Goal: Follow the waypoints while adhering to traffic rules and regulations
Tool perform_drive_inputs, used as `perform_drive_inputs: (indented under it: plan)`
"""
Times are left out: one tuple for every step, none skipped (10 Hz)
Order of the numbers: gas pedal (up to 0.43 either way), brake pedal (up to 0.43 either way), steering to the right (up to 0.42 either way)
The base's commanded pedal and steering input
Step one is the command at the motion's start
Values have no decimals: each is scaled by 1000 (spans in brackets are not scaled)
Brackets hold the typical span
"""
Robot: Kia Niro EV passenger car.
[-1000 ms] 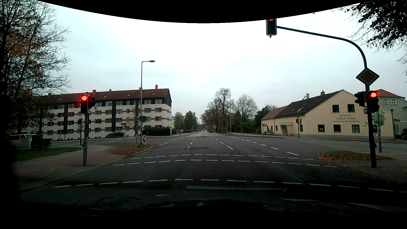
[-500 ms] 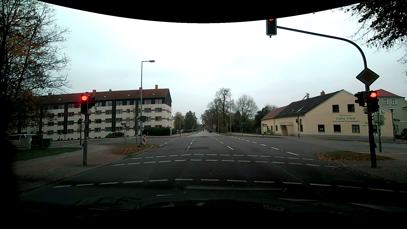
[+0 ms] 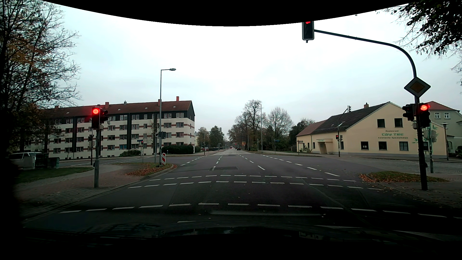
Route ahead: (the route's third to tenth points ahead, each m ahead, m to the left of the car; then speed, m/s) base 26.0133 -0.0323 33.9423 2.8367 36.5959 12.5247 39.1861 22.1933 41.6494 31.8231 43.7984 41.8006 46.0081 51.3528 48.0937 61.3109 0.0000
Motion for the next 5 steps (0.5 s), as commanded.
perform_drive_inputs:
  plan:
    - [0,567,-4]
    - [0,567,-4]
    - [0,567,-4]
    - [0,567,-4]
    - [0,561,-4]
